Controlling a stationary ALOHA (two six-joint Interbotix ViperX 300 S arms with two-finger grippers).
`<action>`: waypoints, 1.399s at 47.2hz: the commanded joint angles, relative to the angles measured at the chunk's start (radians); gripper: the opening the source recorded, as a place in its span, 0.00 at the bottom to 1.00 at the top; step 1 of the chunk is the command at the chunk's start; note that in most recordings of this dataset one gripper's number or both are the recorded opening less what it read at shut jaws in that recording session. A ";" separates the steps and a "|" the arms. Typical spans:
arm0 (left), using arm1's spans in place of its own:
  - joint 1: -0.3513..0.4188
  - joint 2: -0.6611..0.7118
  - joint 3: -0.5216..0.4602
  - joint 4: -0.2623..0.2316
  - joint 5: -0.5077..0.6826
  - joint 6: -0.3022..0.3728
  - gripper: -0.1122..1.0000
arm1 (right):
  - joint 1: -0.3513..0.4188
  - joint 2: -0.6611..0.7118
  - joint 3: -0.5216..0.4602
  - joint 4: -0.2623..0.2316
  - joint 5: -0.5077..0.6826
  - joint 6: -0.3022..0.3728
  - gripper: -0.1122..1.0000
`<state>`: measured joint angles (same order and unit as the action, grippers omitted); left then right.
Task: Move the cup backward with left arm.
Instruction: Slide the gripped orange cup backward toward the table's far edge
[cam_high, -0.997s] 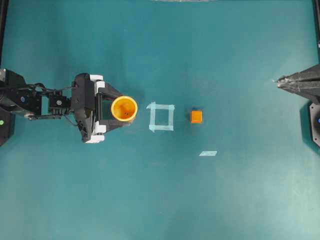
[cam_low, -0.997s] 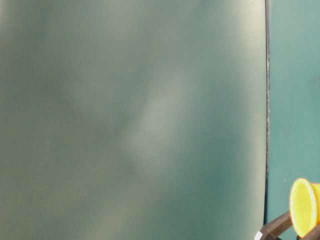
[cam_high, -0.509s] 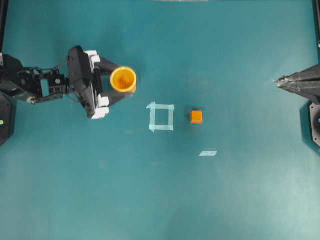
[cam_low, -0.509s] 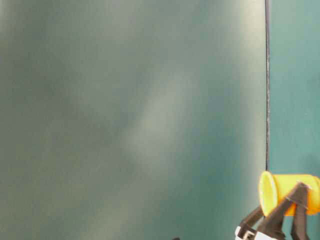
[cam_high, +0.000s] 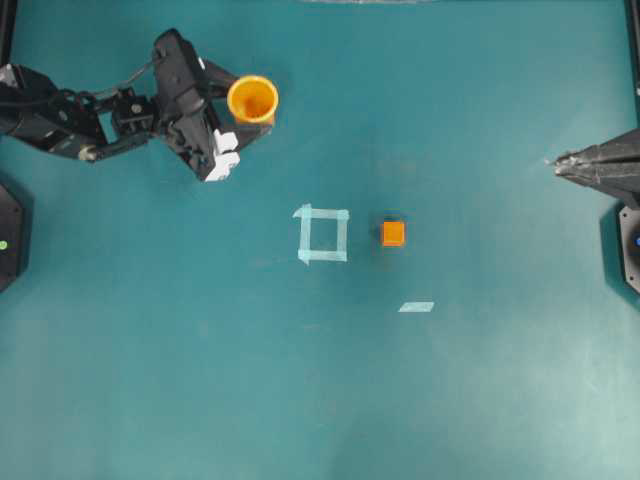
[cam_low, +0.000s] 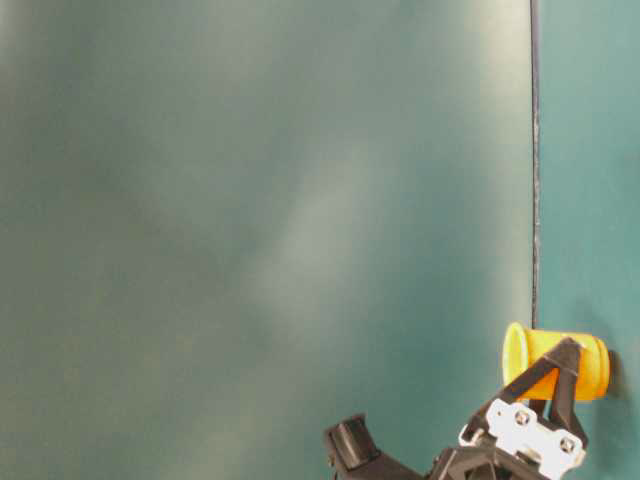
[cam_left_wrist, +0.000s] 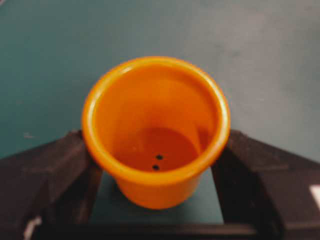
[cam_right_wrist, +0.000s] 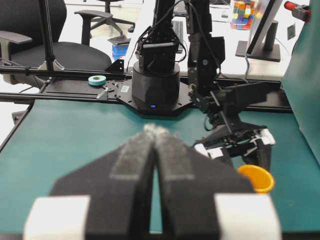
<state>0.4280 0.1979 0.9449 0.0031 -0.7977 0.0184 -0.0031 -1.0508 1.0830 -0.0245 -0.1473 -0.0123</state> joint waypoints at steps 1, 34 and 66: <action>0.018 -0.012 -0.023 0.002 0.002 -0.002 0.67 | -0.002 0.003 -0.035 -0.002 -0.005 0.000 0.10; 0.187 0.000 -0.094 0.002 0.011 -0.009 0.67 | -0.002 0.005 -0.035 -0.002 -0.005 -0.002 0.10; 0.249 0.006 -0.123 0.002 0.044 -0.008 0.67 | -0.002 0.003 -0.035 -0.002 -0.005 -0.003 0.10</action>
<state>0.6719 0.2163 0.8406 0.0031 -0.7486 0.0107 -0.0031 -1.0508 1.0815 -0.0245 -0.1473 -0.0138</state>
